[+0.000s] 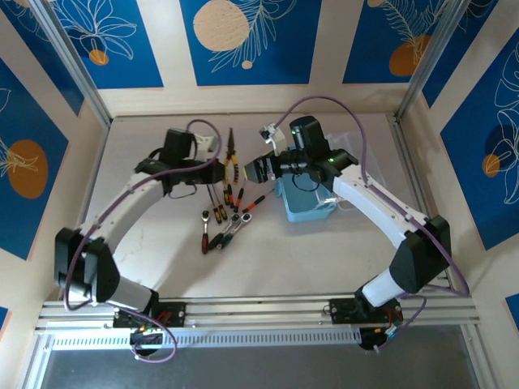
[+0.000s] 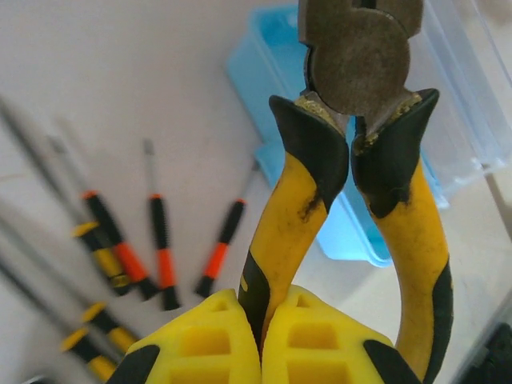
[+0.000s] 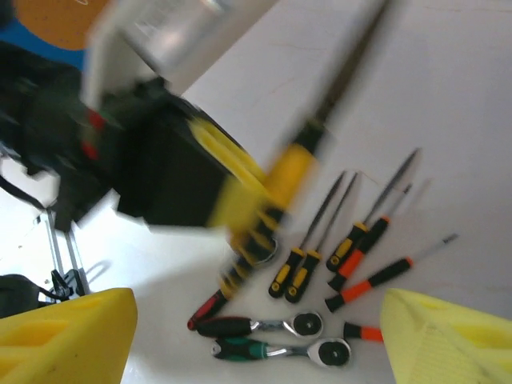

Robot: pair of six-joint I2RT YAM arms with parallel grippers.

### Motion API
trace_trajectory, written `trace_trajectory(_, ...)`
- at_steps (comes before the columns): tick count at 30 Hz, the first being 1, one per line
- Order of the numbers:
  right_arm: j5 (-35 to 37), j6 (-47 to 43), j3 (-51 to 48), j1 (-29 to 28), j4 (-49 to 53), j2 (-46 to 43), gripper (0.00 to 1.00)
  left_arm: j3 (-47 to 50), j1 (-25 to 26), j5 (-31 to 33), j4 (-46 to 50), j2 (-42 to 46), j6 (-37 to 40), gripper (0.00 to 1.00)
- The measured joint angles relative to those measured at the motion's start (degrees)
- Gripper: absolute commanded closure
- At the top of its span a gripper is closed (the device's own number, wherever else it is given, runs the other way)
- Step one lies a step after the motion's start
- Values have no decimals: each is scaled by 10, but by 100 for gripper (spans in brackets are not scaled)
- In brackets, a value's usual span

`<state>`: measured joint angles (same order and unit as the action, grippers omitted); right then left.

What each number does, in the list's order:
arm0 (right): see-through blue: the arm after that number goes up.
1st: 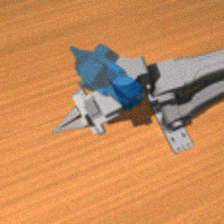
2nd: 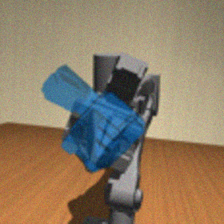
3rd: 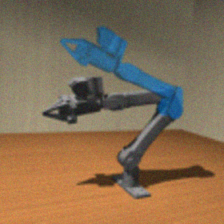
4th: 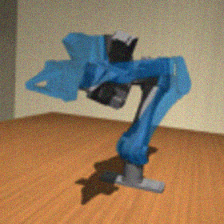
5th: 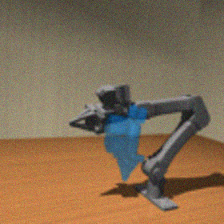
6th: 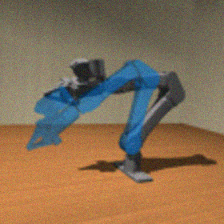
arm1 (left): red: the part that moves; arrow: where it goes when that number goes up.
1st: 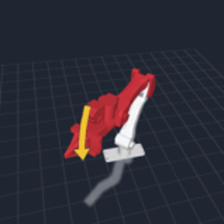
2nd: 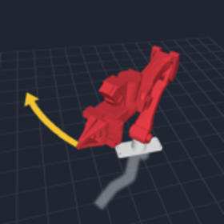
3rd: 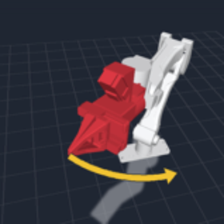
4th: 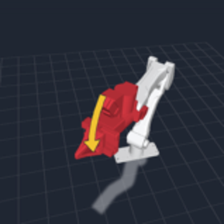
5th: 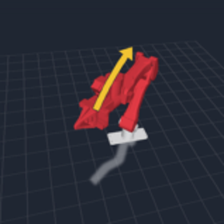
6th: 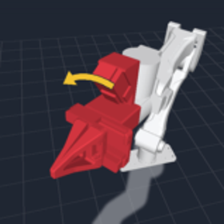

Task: Pack the tool kit

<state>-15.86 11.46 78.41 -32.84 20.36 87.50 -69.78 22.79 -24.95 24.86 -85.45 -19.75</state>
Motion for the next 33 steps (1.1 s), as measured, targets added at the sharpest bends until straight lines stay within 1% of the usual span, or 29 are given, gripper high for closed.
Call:
trace_trajectory(5,16,26,3,-5,-6,28,39,-13,37,-33,-37,-43,-23,100)
trace_trajectory(7,31,33,3,-3,-6,27,43,-14,38,-36,-46,-45,-31,100)
trace_trajectory(13,80,42,2,-3,5,27,49,-24,40,-50,-77,-51,-44,100)
trace_trajectory(15,88,45,2,-3,8,27,53,-28,40,-53,-84,-52,-46,100)
trace_trajectory(17,95,50,1,-3,9,27,62,-30,41,-55,-91,-55,-49,100)
trace_trajectory(19,99,56,-2,-3,9,27,79,-31,42,-56,-95,-58,-51,100)
trace_trajectory(21,107,66,-4,-3,9,27,93,-31,42,-57,-95,-62,-53,100)
trace_trajectory(22,110,70,-4,-1,10,27,98,-31,43,-57,-95,-64,-53,100)
trace_trajectory(23,110,72,-5,0,11,27,100,-31,43,-57,-96,-65,-53,96)
trace_trajectory(25,111,74,-5,5,12,27,100,-31,43,-56,-99,-67,-53,79)
trace_trajectory(28,111,71,-6,10,16,27,100,-31,43,-56,-102,-67,-53,39)
trace_trajectory(29,111,71,-9,15,18,26,100,-31,43,-56,-104,-67,-49,28)
trace_trajectory(30,112,70,-15,23,21,24,100,-31,43,-54,-105,-67,-45,18)
trace_trajectory(33,110,64,-34,58,40,12,100,-31,35,-39,-96,-65,-36,0)
